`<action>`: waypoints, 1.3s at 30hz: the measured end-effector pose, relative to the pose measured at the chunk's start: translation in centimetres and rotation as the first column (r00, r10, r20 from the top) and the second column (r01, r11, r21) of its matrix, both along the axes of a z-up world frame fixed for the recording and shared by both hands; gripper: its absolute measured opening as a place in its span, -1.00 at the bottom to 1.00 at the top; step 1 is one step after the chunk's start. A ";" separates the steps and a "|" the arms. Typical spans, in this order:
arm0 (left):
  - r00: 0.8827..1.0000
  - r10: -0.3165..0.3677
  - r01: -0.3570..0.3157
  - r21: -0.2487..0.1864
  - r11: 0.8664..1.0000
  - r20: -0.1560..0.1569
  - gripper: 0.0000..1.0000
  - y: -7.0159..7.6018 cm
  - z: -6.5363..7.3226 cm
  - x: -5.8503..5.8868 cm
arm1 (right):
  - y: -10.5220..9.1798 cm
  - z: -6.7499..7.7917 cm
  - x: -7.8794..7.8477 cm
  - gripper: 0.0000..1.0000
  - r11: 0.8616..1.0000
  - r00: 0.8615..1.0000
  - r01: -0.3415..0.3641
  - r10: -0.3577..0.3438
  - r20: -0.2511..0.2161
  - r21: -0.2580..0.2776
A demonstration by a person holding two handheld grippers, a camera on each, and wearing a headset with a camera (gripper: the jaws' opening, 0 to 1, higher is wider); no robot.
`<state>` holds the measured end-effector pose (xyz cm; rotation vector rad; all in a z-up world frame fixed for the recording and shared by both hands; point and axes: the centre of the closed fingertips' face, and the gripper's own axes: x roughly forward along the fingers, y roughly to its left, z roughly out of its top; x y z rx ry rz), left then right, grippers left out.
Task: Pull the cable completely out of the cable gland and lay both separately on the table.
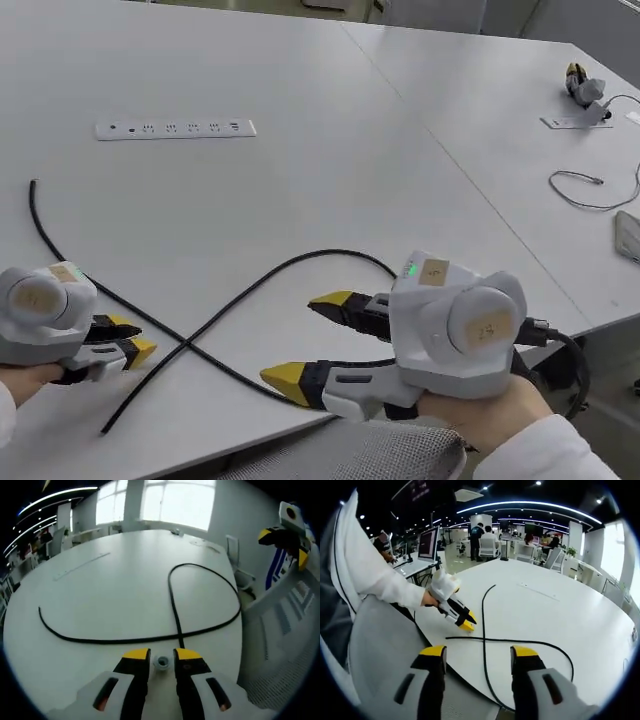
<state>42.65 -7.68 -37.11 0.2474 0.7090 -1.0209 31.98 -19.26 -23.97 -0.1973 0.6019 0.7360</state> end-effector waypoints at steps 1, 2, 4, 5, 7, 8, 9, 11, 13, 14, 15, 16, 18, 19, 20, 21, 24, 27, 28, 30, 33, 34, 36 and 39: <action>1.000 0.004 -0.004 -0.008 1.000 -0.002 -0.53 0.2 0.3 0.0 | 0.0 0.0 0.0 0.09 1.000 1.000 -0.009 0.009 -0.002 -0.003; 1.000 0.016 -0.016 -0.025 1.000 -0.015 -0.49 0.5 0.9 -0.1 | 0.0 0.0 -0.1 0.11 1.000 1.000 -0.016 0.016 -0.004 -0.005; 0.999 0.029 -0.029 -0.036 0.999 -0.018 -0.37 1.5 1.8 -0.3 | -0.2 -0.2 0.0 0.15 0.999 1.000 -0.030 0.030 -0.007 -0.020; 0.999 0.034 -0.034 -0.040 0.999 -0.012 -0.33 2.0 2.4 -0.4 | -0.4 -0.2 0.0 0.16 0.999 0.999 -0.036 0.036 -0.009 -0.027; 0.999 0.050 -0.049 -0.042 0.998 0.002 -0.29 3.3 3.8 -0.6 | -0.7 -0.2 0.2 0.19 0.999 0.999 -0.042 0.042 -0.012 -0.028; 0.998 0.060 -0.060 -0.047 0.997 0.002 -0.26 3.9 4.3 -0.7 | -0.8 -0.3 0.3 0.20 0.999 0.999 -0.043 0.043 -0.014 -0.028; 0.996 0.092 -0.092 -0.067 0.993 -0.004 -0.21 4.6 5.4 -0.8 | -0.9 -0.3 0.4 0.22 0.999 0.999 -0.044 0.044 -0.020 -0.028; 0.993 0.120 -0.121 -0.098 0.988 -0.020 -0.13 5.6 6.7 -1.2 | -1.2 -0.3 0.5 0.24 0.999 0.999 -0.044 0.044 -0.026 -0.026; 0.991 0.135 -0.137 -0.091 0.986 -0.020 -0.01 7.2 8.2 -2.0 | -1.5 -0.5 0.5 0.25 0.999 0.998 -0.041 0.040 -0.040 -0.025; 0.990 0.139 -0.140 -0.092 0.986 -0.013 0.04 7.7 8.9 -2.4 | -1.8 -0.7 0.5 0.26 0.999 0.998 -0.035 0.033 -0.053 -0.027; 0.988 0.151 -0.151 -0.096 0.984 -0.006 0.10 8.6 10.0 -2.9 | -2.0 -0.8 0.5 0.28 0.999 0.998 -0.031 0.029 -0.060 -0.030; 0.987 0.159 -0.159 -0.101 0.982 -0.008 0.16 9.1 10.6 -3.3 | -2.2 -0.8 0.4 0.29 0.999 0.998 -0.029 0.027 -0.063 -0.034; 0.984 0.179 -0.179 -0.110 0.978 -0.012 0.27 10.3 12.1 -4.3 | -2.7 -1.0 0.2 0.31 0.999 0.997 -0.019 0.015 -0.077 -0.044; 0.982 0.189 -0.189 -0.111 0.976 -0.011 0.30 11.0 12.8 -4.9 | -3.0 -1.1 0.1 0.32 0.999 0.996 -0.012 0.008 -0.085 -0.047; 0.980 0.197 -0.196 -0.116 0.974 -0.007 0.32 11.5 13.3 -5.4 | -3.4 -1.1 0.0 0.33 0.999 0.996 -0.002 -0.002 -0.093 -0.048; 0.978 0.207 -0.206 -0.120 0.971 -0.007 0.33 11.9 13.8 -5.8 | -3.6 -1.1 -0.1 0.35 0.999 0.995 0.003 -0.007 -0.096 -0.048; 0.973 0.229 -0.228 -0.124 0.966 -0.012 0.46 13.5 15.4 -7.6 | -4.7 -1.1 -0.8 0.37 0.998 0.992 0.033 -0.040 -0.122 -0.061; 0.969 0.246 -0.245 -0.121 0.962 -0.004 0.57 14.6 16.5 -9.0 | -5.7 -1.0 -1.5 0.38 0.996 0.985 0.065 -0.075 -0.155 -0.065; 0.963 0.268 -0.266 -0.123 0.956 -0.001 0.56 15.0 16.9 -9.3 | -5.9 -0.9 -1.7 0.38 0.995 0.984 0.074 -0.083 -0.160 -0.062; 0.957 0.290 -0.288 -0.128 0.949 0.000 0.54 15.6 17.3 -9.7 | -6.2 -0.7 -2.0 0.38 0.994 0.981 0.090 -0.098 -0.168 -0.053; 0.946 0.325 -0.324 -0.136 0.936 -0.012 0.52 16.1 17.7 -10.5 | -6.6 -0.6 -2.4 0.37 0.993 0.978 0.106 -0.114 -0.176 -0.054; 0.945 0.327 -0.326 -0.135 0.936 -0.015 0.51 16.2 17.7 -10.7 | -6.7 -0.7 -2.4 0.37 0.993 0.977 0.107 -0.115 -0.178 -0.057; 0.944 0.331 -0.330 -0.133 0.935 -0.016 0.50 16.2 17.7 -10.9 | -6.8 -0.8 -2.5 0.37 0.992 0.976 0.109 -0.119 -0.181 -0.061; 0.938 0.345 -0.344 -0.130 0.930 -0.019 0.49 16.2 17.6 -11.1 | -6.8 -0.9 -2.4 0.37 0.992 0.974 0.114 -0.123 -0.189 -0.058</action>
